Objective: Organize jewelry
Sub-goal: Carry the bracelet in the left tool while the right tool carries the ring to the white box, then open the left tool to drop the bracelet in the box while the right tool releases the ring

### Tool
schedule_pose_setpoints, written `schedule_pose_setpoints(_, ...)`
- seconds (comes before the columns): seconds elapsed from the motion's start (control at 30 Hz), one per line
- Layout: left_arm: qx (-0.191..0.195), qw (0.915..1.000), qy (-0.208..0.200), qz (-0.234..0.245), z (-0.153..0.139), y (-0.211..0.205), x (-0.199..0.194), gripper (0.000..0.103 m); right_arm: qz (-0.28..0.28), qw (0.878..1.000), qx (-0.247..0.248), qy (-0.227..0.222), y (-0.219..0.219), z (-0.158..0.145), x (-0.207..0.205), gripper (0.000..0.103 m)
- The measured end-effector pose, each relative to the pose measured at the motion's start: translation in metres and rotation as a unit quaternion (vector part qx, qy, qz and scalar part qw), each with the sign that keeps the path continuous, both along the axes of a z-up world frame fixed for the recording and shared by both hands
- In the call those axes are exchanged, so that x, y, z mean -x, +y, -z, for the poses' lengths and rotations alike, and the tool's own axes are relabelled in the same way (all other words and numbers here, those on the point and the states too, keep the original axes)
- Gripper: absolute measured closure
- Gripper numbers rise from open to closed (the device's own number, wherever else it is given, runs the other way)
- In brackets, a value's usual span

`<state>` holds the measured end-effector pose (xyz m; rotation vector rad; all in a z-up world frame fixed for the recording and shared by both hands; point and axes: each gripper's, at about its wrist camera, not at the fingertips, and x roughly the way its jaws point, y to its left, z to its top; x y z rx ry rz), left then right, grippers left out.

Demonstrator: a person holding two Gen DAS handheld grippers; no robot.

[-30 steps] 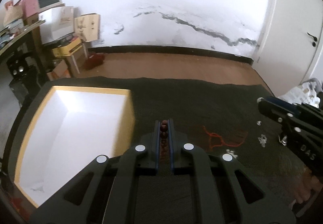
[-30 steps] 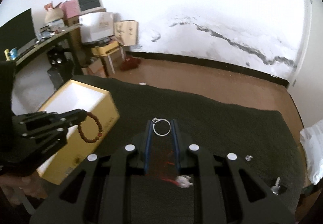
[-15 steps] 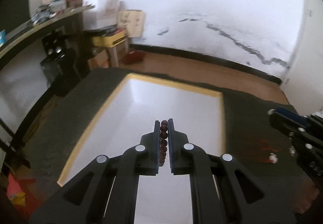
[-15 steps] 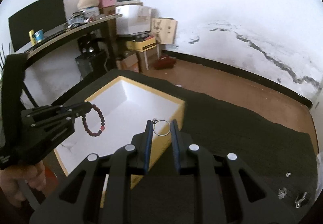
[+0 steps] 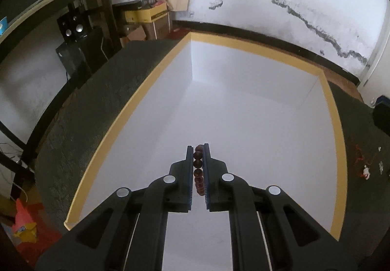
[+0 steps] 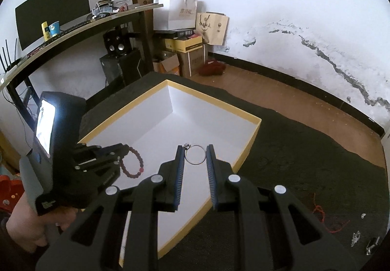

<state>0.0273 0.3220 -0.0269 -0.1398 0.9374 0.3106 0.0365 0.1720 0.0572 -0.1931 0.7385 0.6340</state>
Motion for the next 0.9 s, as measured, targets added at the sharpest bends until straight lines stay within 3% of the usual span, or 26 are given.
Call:
schedule_pose_setpoints(0.6,-0.009,0.9998,0.008,0.014,0.008,-0.007,0.009,0.094,0.000,1.000,0.006,0.005,0.001,0.006,-0.002,0.084)
schedule_pose_setpoints(0.63,-0.008,0.9998,0.010,0.012,0.008,-0.007,0.010,0.089,-0.002,1.000,0.008,0.006,0.003,0.008,-0.003,0.084)
schedule_pose_setpoints(0.7,-0.009,0.9999,0.010,0.008,0.007,-0.006,0.014,0.046,-0.004,1.000,0.011,0.008,0.006,0.010,-0.005,0.084)
schedule_pose_setpoints(0.73,-0.014,0.9999,0.007,0.005,0.006,-0.006,0.017,0.012,-0.005,1.000,0.012,0.010,0.007,0.011,-0.006,0.084)
schedule_pose_setpoints(0.8,-0.030,0.9994,-0.016,-0.002,-0.003,-0.009,0.027,0.009,-0.009,1.000,0.015,0.019,0.010,0.015,-0.010,0.084)
schedule_pose_setpoints(0.9,-0.026,0.9993,-0.025,-0.003,-0.010,-0.010,0.036,0.009,-0.014,0.999,0.023,0.033,0.018,0.024,-0.020,0.084)
